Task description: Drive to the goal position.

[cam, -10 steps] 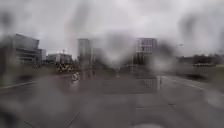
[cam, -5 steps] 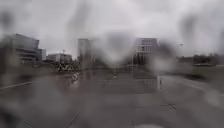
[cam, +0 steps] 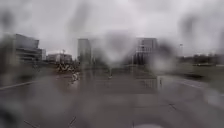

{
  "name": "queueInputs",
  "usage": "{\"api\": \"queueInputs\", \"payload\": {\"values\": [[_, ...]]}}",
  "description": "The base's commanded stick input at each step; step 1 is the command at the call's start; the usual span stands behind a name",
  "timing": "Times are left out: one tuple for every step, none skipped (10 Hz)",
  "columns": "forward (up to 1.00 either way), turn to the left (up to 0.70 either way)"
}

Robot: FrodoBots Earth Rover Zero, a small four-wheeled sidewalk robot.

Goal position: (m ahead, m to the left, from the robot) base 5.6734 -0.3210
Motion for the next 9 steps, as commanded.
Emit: {"api": "queueInputs", "payload": {"values": [[0.06,0.0],[0.06,0.0],[0.06,0.0],[0.06,0.0],[0.06,0.0],[0.06,0.0],[0.06,0.0],[0.06,0.0],[0.06,0.0]]}}
